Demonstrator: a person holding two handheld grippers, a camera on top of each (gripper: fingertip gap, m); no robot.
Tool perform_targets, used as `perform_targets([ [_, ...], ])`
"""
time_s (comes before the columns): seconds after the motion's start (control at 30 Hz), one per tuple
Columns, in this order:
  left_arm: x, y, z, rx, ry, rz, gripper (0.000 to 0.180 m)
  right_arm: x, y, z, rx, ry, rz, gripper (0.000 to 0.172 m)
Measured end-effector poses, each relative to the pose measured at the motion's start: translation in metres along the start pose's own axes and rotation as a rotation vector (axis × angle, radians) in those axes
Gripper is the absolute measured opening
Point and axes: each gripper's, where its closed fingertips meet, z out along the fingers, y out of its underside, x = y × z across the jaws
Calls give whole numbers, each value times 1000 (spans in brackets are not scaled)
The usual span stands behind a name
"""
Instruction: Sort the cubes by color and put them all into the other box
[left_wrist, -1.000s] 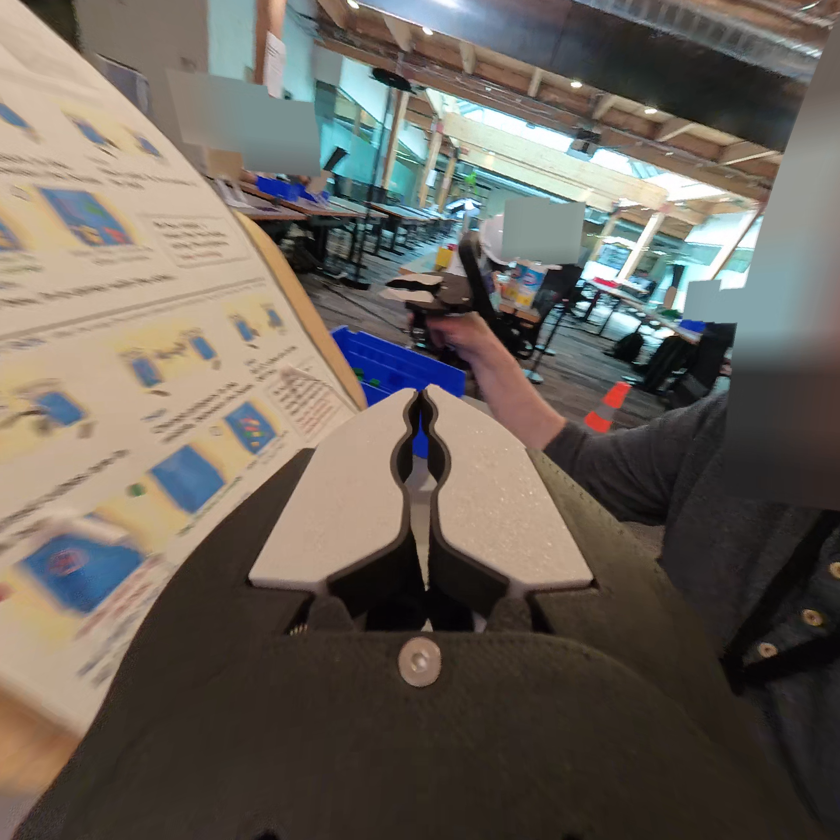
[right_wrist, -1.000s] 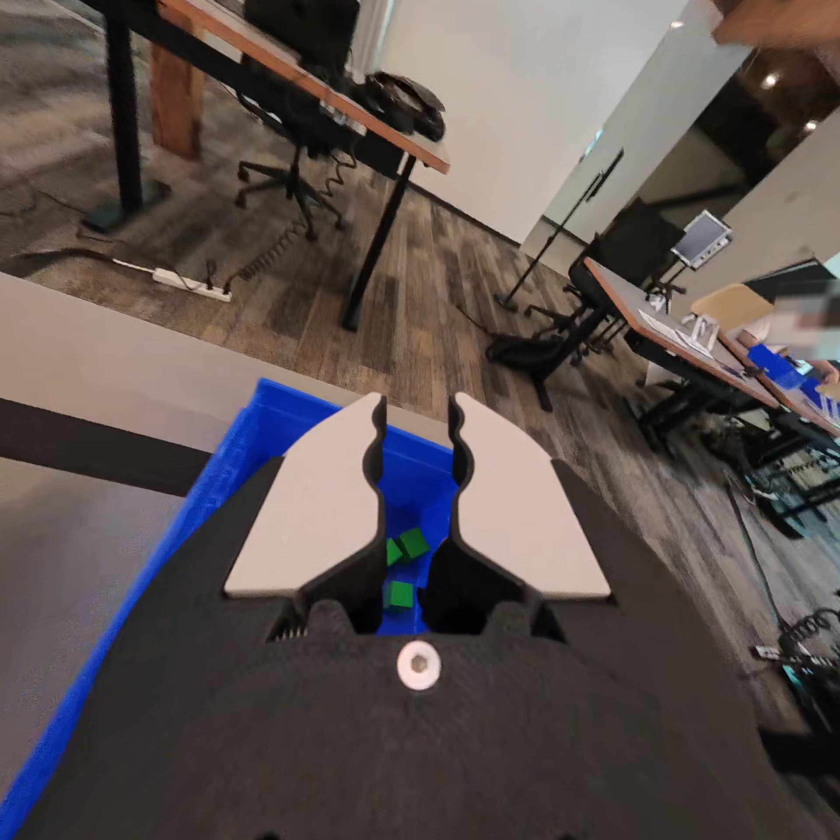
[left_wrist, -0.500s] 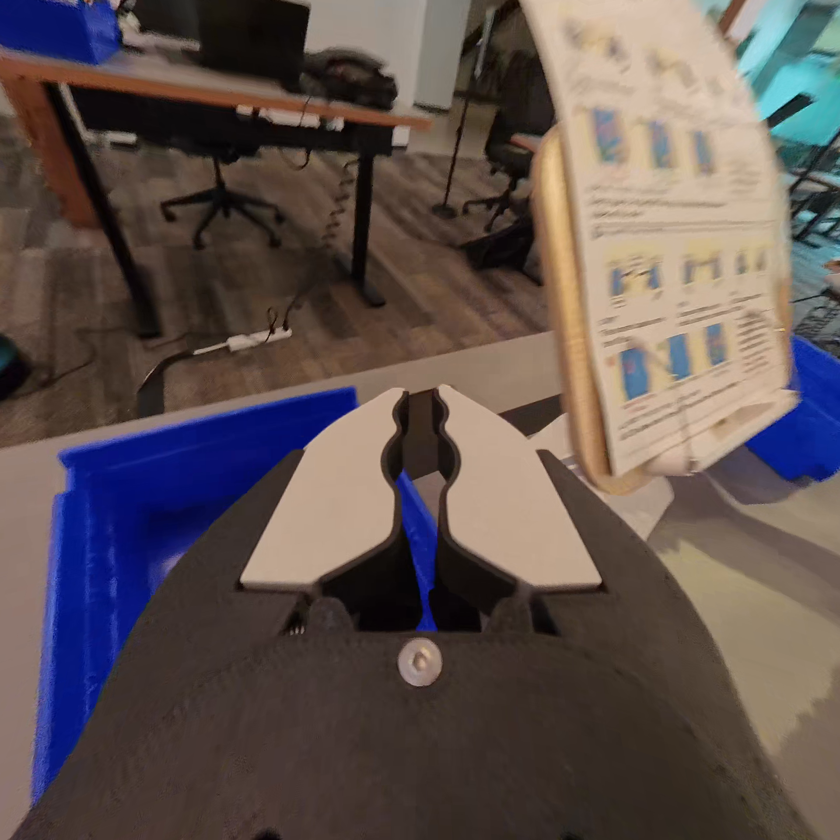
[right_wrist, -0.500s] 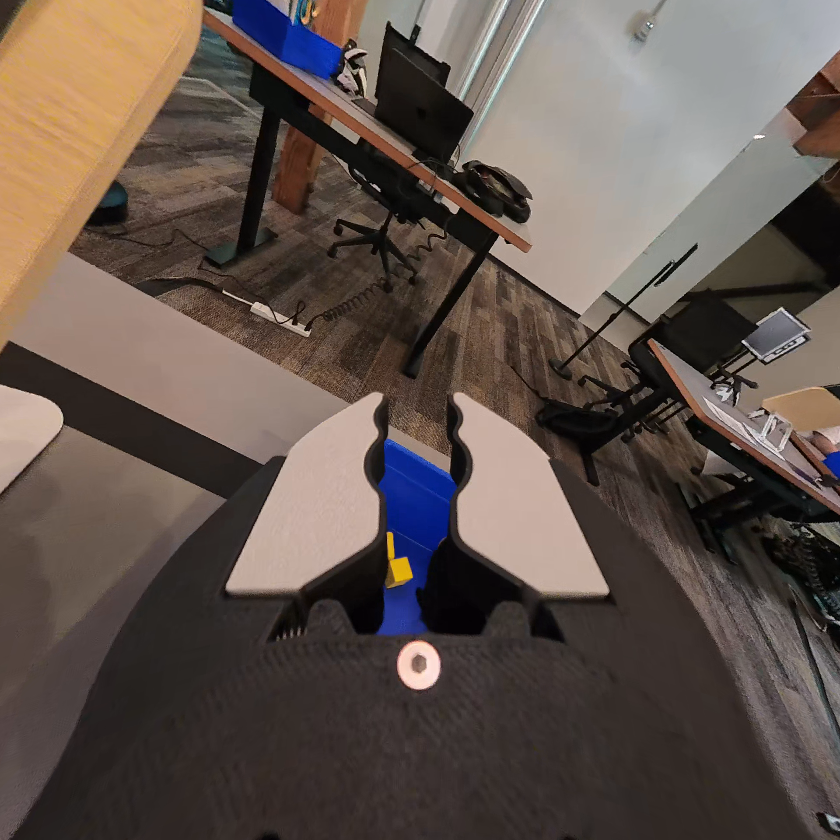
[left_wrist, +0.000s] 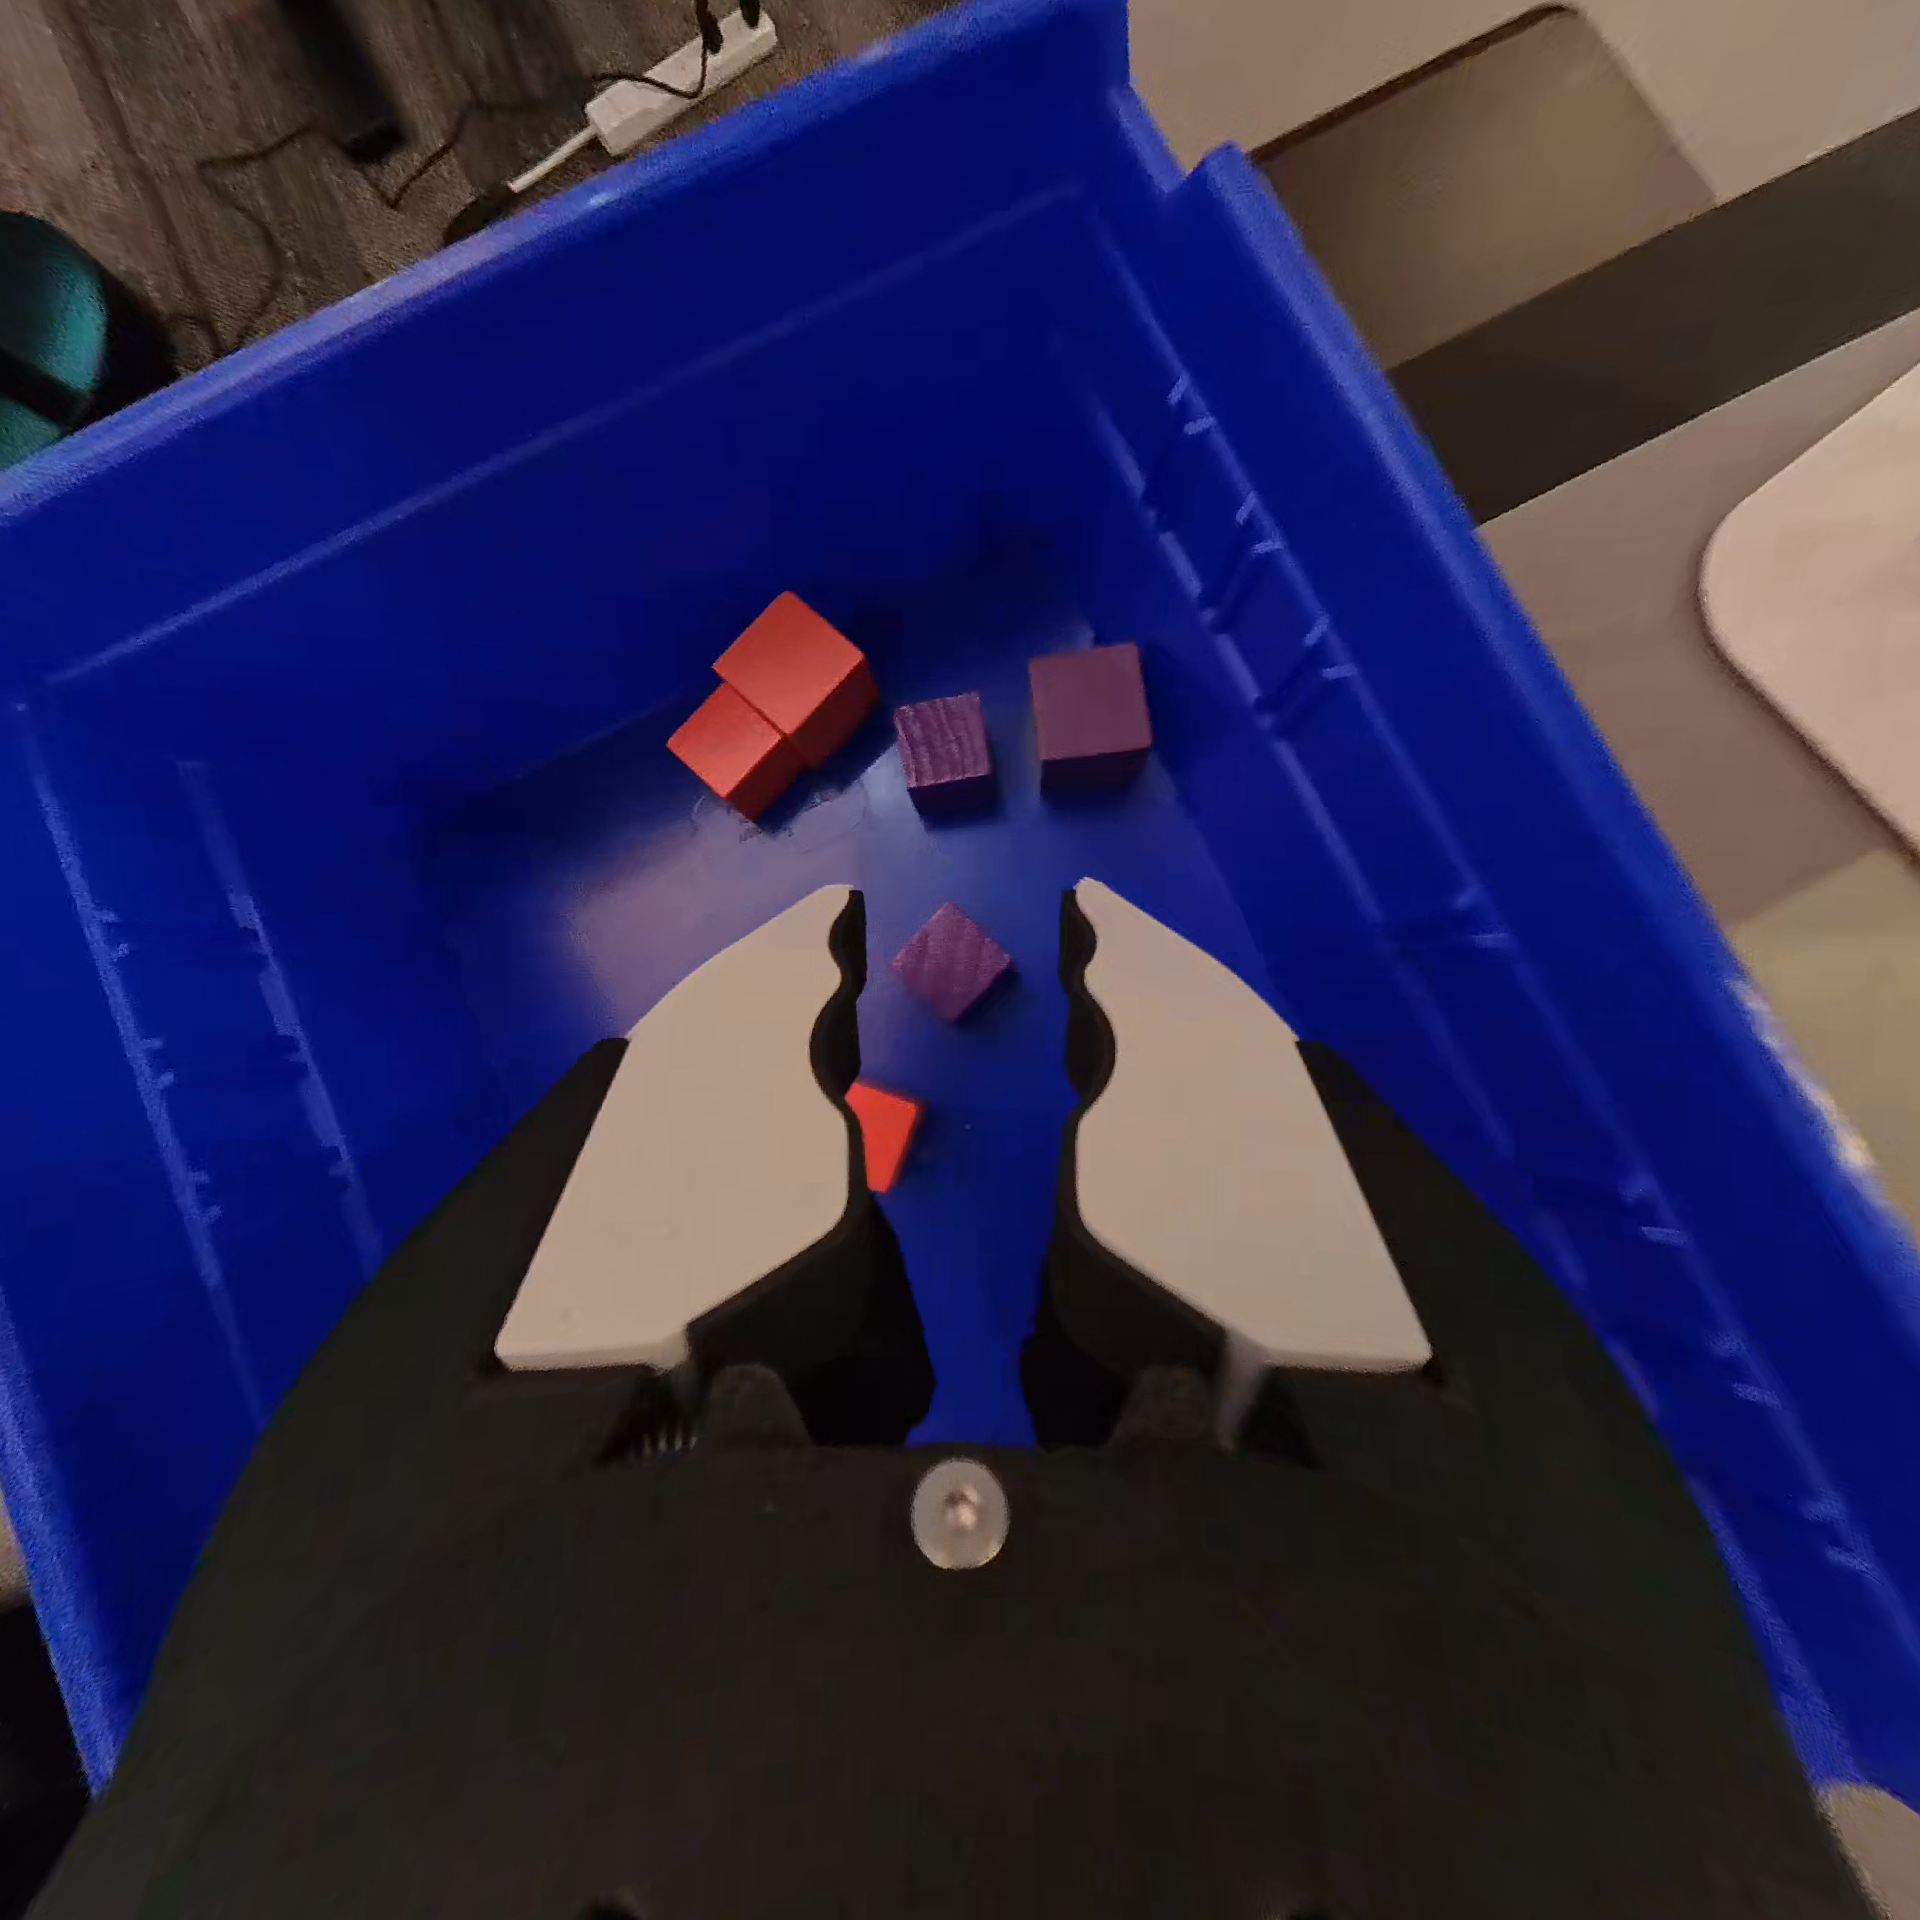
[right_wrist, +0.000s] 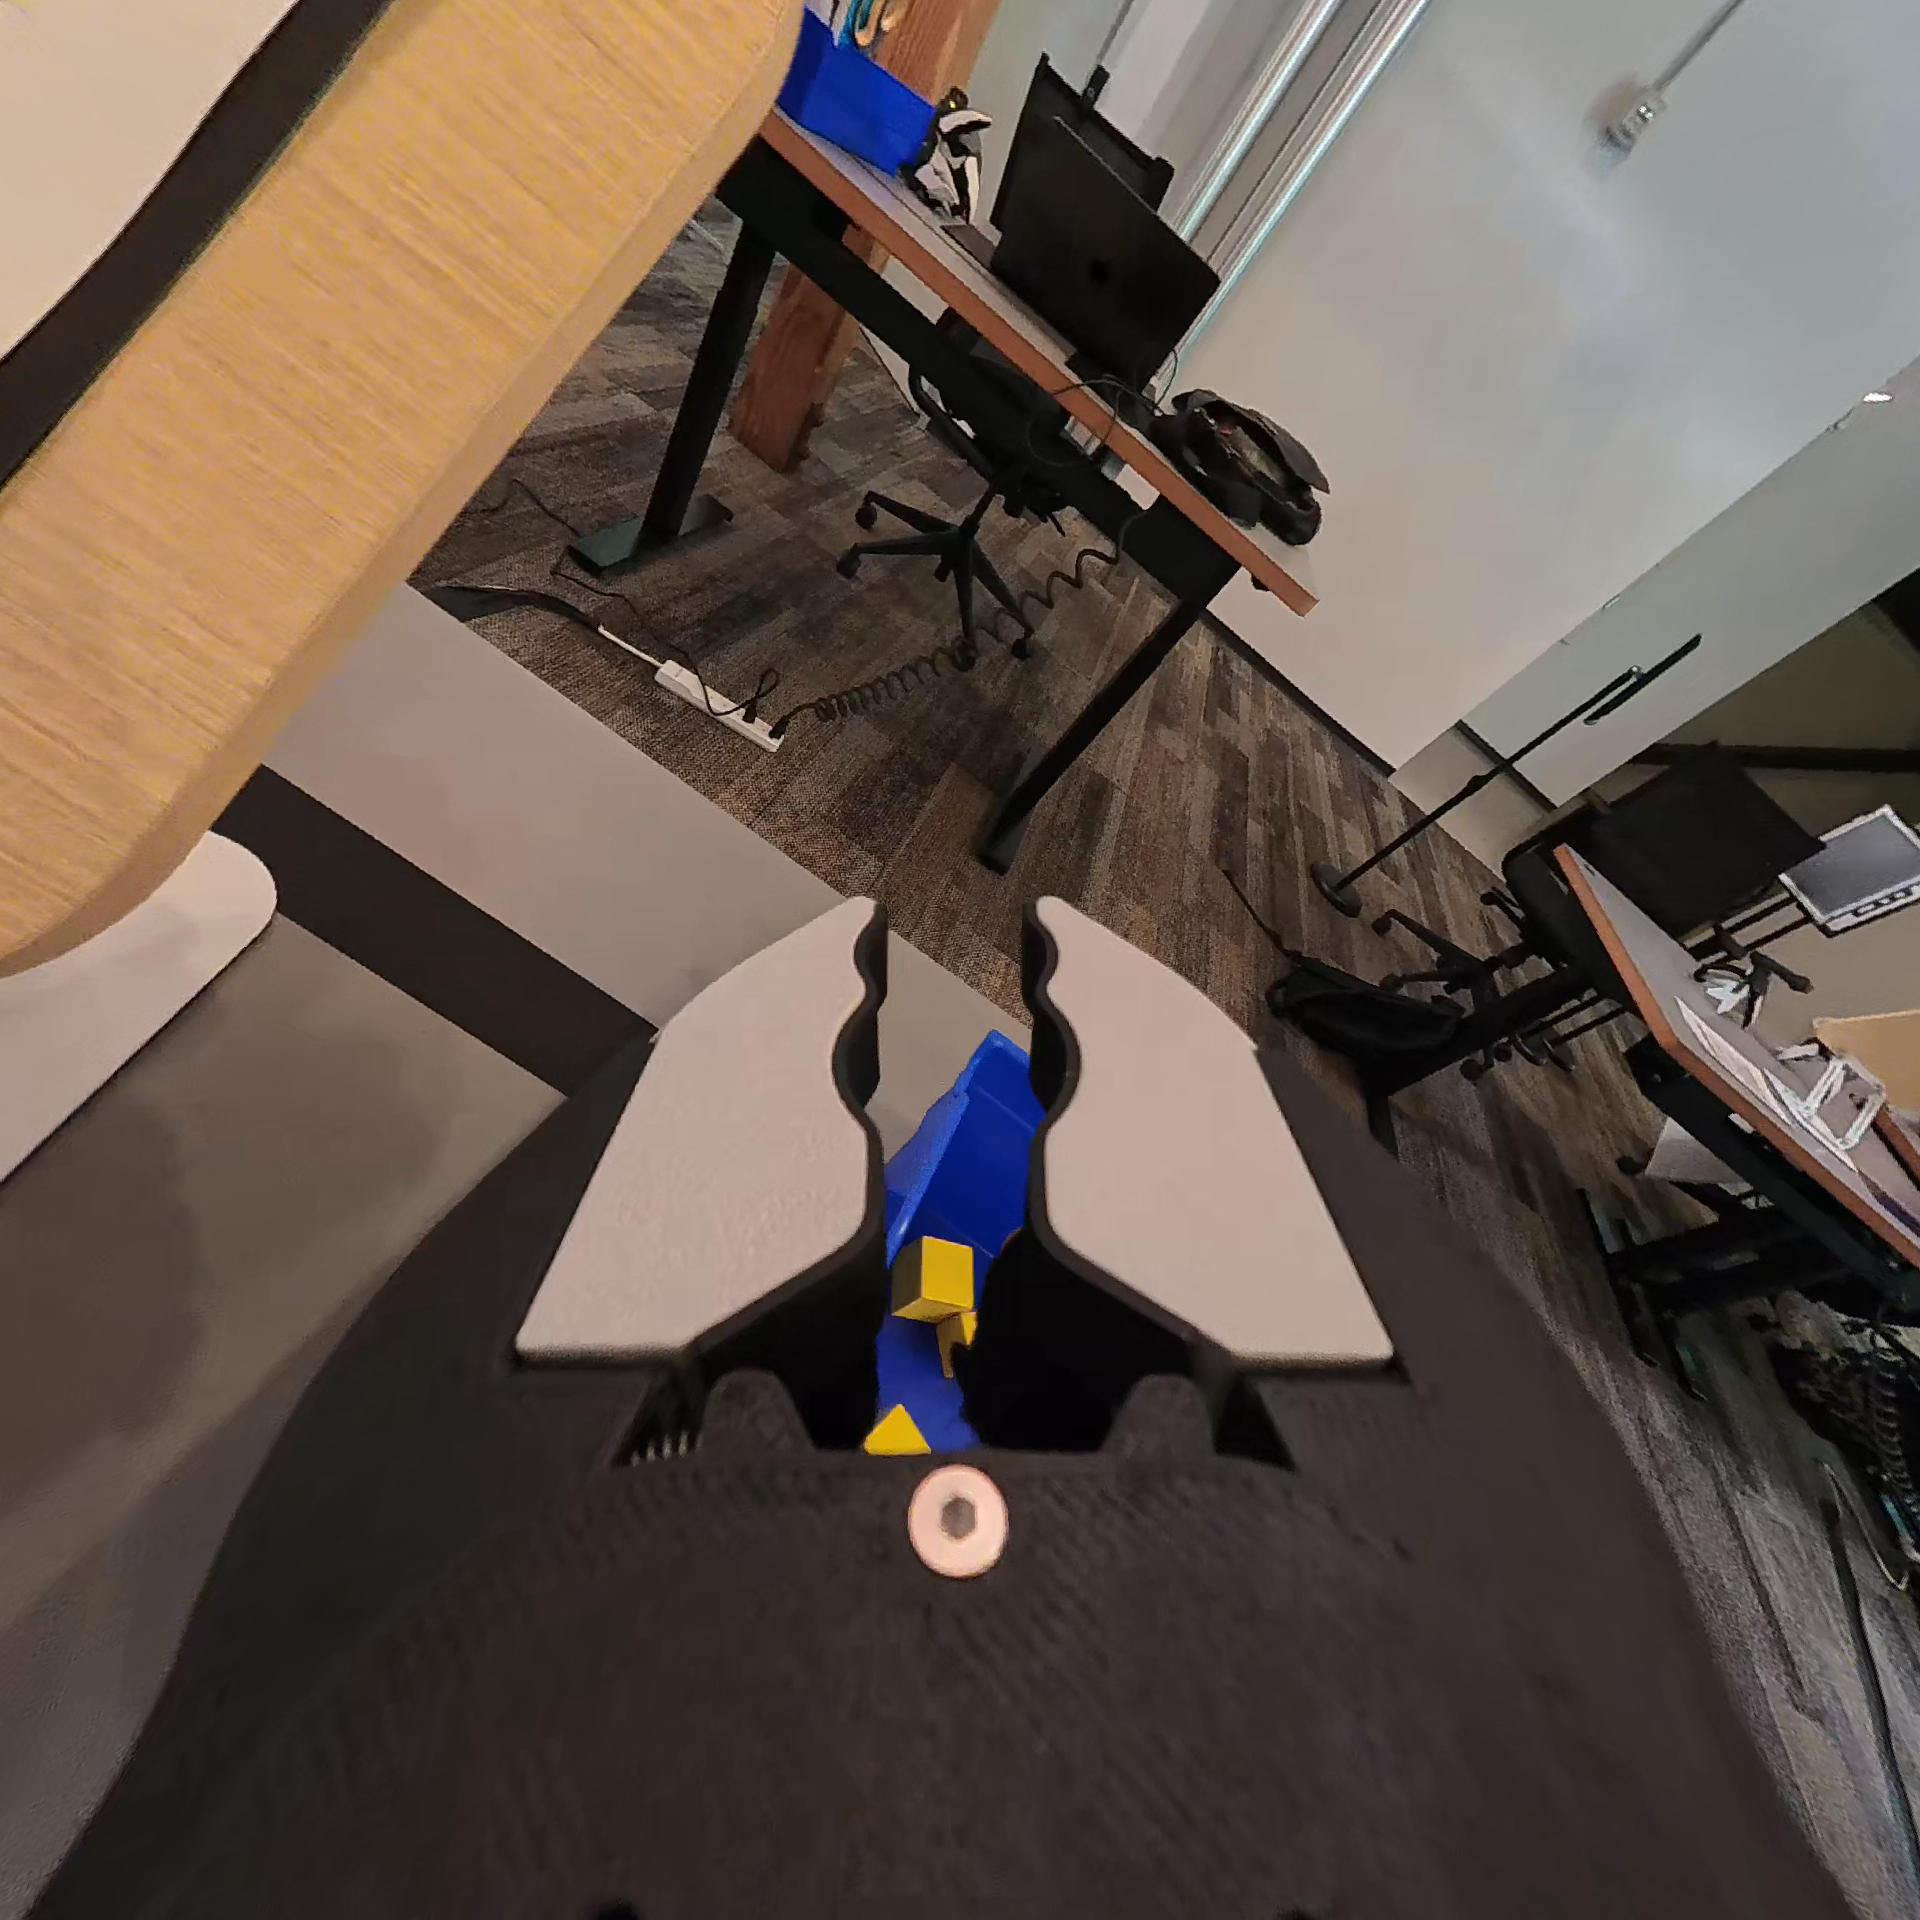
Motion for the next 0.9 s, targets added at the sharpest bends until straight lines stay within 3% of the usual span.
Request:
perform_targets([
  [0.23, -9, 18, 24, -64, -17, 61, 37, -14, -4, 3, 12, -30, -28, 24],
  [0.43, -11, 41, 37, -175, 14, -24, 44, -26, -6, 6, 11, -51, -60, 24],
  [0.53, -4, 37, 38, -141, 90, -105, 42, -30, -5, 8, 7, -60, -71, 24],
  [0.9, -8, 38, 37, -171, 47, -187, 27, -39, -10, 8, 19, -72, -102, 24],
])
